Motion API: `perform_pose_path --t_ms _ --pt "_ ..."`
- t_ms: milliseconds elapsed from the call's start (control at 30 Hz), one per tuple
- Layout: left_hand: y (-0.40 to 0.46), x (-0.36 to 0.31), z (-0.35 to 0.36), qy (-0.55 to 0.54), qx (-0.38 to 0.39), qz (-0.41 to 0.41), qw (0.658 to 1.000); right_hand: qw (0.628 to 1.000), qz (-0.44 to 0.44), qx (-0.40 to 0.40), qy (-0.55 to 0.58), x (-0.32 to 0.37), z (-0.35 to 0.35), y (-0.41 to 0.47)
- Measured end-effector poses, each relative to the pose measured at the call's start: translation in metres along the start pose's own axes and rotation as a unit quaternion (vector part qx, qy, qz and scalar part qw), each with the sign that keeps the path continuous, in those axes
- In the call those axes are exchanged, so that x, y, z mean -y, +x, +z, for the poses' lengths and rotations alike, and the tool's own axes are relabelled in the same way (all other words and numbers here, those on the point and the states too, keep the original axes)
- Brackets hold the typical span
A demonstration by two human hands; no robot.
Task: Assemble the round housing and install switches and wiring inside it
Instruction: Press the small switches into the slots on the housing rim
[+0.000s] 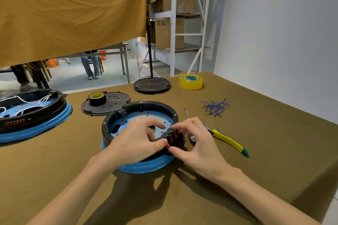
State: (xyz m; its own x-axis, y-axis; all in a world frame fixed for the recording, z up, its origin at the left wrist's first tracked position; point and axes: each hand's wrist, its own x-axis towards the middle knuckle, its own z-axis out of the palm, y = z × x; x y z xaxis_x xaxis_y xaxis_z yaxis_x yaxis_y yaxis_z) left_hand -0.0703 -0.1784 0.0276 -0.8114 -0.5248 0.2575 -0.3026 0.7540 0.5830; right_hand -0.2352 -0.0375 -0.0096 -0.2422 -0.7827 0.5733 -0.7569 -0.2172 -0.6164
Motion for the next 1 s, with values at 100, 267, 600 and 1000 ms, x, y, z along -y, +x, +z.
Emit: perform_pose_path --t_ms 100,267,600,1000 --pt "0.001 0.0 0.001 0.003 -0.003 0.0 1.0 0.992 -0.02 0.107 -0.063 -0.002 -0.017 0.025" --pt "0.0 0.003 0.002 0.0 -0.006 0.011 1.0 0.965 -0.105 0.212 -0.115 -0.007 -0.023 0.052" --pt "-0.004 0.006 0.0 0.013 -0.01 0.036 0.999 0.971 -0.023 0.236 -0.03 -0.007 -0.024 0.058" --pt "-0.01 0.008 -0.009 0.016 -0.006 0.042 0.999 0.967 0.002 0.254 0.008 -0.012 -0.023 0.067"
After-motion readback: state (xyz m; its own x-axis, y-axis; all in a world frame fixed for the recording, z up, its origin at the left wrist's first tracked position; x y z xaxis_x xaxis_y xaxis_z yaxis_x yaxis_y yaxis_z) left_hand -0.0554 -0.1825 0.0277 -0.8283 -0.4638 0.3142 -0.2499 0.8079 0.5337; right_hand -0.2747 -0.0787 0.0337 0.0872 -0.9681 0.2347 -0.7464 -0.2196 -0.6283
